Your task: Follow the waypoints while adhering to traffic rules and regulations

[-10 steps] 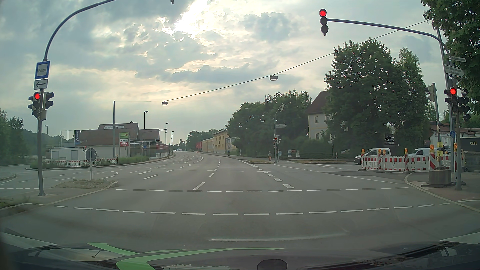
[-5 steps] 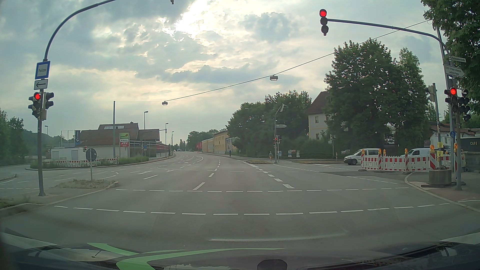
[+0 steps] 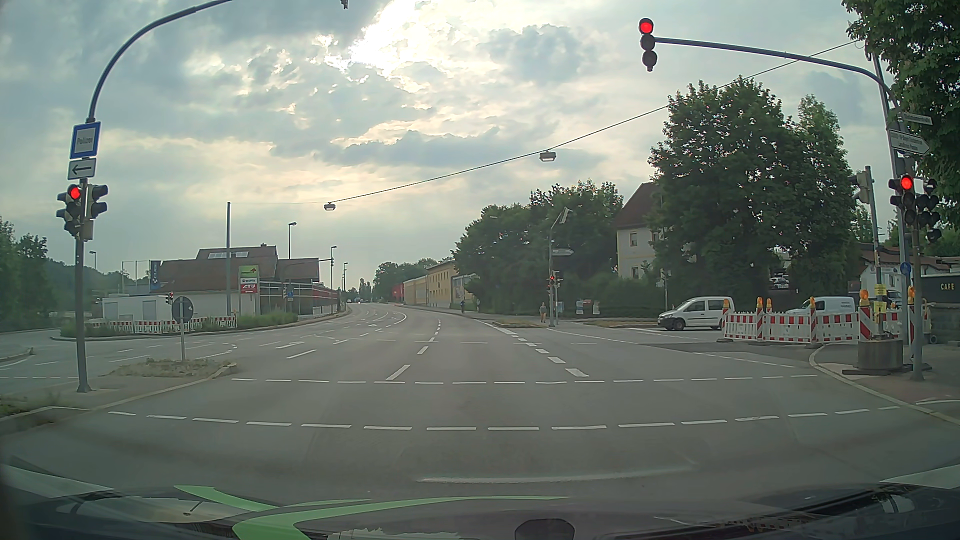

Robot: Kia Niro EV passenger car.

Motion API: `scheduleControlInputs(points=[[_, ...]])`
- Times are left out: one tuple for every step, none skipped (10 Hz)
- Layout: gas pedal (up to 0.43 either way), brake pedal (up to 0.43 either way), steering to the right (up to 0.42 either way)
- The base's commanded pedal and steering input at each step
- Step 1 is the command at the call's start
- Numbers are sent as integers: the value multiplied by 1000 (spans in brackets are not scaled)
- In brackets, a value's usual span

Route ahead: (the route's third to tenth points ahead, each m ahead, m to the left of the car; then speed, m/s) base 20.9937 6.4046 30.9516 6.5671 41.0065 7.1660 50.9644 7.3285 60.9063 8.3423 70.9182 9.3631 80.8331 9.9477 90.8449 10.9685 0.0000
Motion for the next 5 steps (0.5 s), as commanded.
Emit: scheduleControlInputs(points=[[0,256,0],[0,256,0],[0,256,0],[0,256,0],[0,256,0]])
